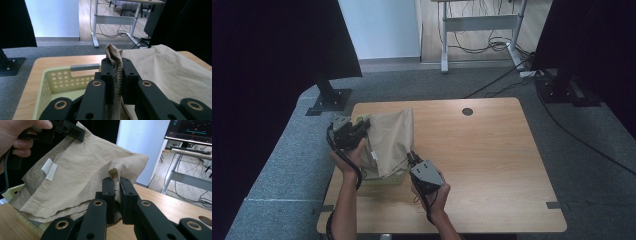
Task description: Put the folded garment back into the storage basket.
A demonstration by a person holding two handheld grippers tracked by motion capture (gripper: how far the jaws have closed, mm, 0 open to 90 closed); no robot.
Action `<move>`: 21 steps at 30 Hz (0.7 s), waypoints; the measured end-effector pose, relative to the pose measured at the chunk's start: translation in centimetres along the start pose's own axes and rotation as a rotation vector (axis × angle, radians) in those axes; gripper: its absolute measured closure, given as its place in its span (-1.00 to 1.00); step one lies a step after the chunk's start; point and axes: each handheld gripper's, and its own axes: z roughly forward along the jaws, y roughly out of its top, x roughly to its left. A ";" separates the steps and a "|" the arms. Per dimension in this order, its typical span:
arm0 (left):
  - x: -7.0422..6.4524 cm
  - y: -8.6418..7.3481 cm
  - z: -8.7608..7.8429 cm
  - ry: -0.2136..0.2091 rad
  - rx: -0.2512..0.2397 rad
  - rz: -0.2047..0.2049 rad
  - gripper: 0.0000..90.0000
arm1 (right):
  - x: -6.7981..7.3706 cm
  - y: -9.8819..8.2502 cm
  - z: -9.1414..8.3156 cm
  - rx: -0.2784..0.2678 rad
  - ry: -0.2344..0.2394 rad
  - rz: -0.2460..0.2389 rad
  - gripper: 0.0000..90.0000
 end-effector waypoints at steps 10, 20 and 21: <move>1.0 -0.2 -0.2 0.020 0.005 -0.013 0.82 | 0.6 0.0 0.6 0.007 0.013 0.003 0.86; 2.1 -0.4 -0.4 0.042 0.006 -0.027 0.82 | 1.3 0.0 1.6 0.019 0.028 0.005 0.86; 2.1 -0.4 -0.4 0.042 0.006 -0.027 0.82 | 1.3 0.0 1.6 0.019 0.028 0.005 0.86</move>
